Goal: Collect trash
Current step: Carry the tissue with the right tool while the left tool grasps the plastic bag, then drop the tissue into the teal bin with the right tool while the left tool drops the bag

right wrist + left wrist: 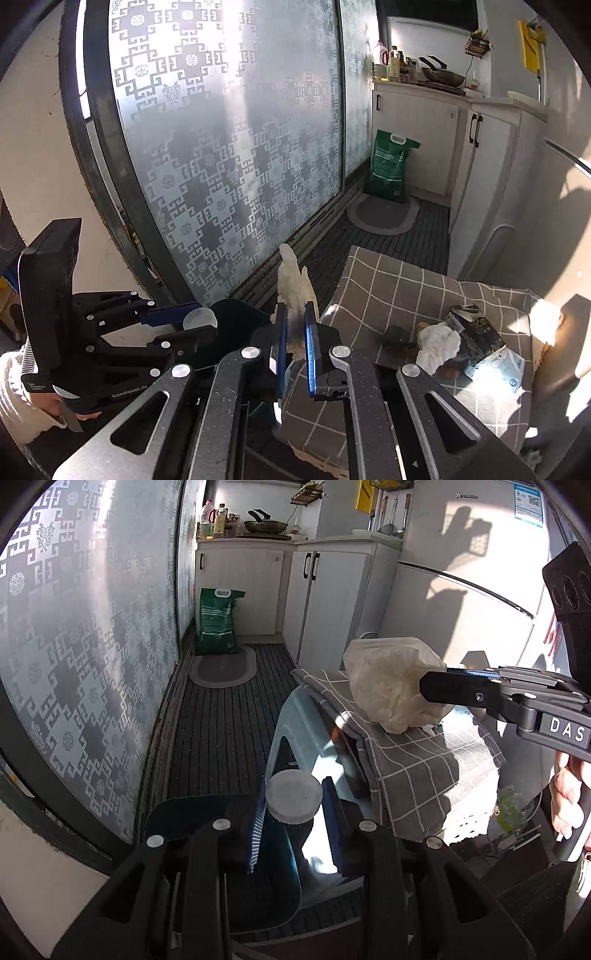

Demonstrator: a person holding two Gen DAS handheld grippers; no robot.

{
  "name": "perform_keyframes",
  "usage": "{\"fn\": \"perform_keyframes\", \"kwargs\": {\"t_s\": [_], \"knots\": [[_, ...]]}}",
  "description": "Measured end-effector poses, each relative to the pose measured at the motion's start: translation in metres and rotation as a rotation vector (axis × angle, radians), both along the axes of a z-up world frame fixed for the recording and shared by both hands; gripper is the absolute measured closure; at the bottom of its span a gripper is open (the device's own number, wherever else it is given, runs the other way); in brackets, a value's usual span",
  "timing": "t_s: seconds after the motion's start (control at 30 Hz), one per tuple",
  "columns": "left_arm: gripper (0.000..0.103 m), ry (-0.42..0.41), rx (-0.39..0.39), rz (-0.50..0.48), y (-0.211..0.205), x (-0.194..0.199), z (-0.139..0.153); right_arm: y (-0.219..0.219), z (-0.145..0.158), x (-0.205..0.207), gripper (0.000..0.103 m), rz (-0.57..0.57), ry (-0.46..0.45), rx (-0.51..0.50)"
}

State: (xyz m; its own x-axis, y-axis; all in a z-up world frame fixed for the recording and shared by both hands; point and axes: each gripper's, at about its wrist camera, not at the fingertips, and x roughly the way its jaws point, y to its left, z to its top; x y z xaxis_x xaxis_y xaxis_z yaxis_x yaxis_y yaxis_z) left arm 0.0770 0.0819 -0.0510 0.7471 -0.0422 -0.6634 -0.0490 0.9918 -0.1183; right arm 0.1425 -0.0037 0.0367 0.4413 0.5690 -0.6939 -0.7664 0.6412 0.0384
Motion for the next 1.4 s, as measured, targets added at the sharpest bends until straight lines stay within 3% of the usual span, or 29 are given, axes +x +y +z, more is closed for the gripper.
{"fn": "perform_keyframes", "kwargs": {"t_s": [0.63,1.4], "knots": [[0.071,0.168,-0.012,0.076,0.064,-0.011,-0.079,0.09,-0.066,-0.016,0.094,0.105,0.155,-0.145],[0.07,0.351,-0.063,0.075,0.091,-0.004,-0.146,0.133,-0.148,-0.01,0.094,0.109,0.294,-0.319]]}}
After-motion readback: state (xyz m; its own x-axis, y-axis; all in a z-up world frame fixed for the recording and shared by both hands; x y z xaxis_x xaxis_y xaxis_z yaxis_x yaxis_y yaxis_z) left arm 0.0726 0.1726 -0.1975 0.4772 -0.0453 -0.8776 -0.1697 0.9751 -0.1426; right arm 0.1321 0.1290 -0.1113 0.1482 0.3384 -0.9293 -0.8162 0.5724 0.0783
